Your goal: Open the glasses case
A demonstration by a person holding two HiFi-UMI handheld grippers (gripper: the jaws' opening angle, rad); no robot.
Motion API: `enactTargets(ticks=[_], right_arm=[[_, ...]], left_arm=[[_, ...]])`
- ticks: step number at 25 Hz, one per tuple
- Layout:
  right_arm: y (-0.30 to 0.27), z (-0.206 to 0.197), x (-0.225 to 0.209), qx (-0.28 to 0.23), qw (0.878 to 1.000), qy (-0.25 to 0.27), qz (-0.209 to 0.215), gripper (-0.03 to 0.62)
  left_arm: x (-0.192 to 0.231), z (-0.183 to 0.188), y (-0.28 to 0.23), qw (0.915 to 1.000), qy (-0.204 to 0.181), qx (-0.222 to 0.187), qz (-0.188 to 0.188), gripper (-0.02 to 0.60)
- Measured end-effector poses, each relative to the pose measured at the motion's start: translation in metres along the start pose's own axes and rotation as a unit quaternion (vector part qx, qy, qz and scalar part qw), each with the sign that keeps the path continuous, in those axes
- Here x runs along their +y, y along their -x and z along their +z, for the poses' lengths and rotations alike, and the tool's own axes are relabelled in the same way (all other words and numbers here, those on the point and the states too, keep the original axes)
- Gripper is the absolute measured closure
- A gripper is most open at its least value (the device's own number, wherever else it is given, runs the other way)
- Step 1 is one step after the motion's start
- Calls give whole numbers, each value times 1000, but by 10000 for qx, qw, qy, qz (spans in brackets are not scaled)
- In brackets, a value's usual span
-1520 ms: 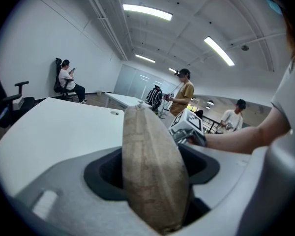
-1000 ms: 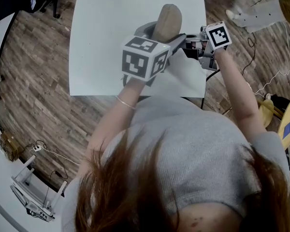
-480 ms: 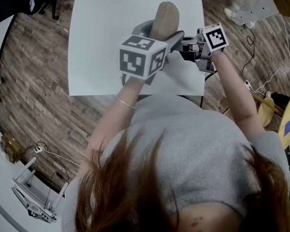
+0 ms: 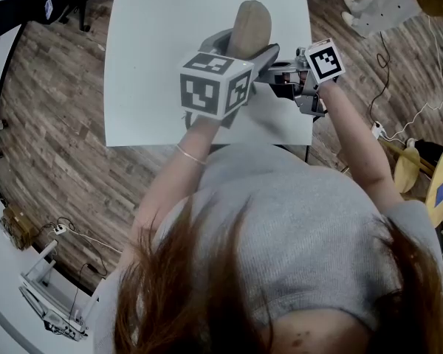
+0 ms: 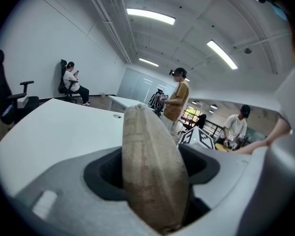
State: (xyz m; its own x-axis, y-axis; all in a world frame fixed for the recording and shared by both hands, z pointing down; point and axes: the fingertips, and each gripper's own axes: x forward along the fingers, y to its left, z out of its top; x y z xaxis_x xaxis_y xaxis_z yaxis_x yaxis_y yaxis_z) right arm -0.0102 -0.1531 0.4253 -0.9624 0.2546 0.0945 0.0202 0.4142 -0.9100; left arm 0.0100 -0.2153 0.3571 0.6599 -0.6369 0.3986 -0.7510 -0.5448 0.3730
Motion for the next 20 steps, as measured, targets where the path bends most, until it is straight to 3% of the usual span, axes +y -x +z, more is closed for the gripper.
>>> enactTargets(ticks=[20], right_arm=[[-24, -8, 27, -144, 9979, -136, 612, 583]], left_arm=[[6, 10, 12, 9995, -9, -250, 167, 259]])
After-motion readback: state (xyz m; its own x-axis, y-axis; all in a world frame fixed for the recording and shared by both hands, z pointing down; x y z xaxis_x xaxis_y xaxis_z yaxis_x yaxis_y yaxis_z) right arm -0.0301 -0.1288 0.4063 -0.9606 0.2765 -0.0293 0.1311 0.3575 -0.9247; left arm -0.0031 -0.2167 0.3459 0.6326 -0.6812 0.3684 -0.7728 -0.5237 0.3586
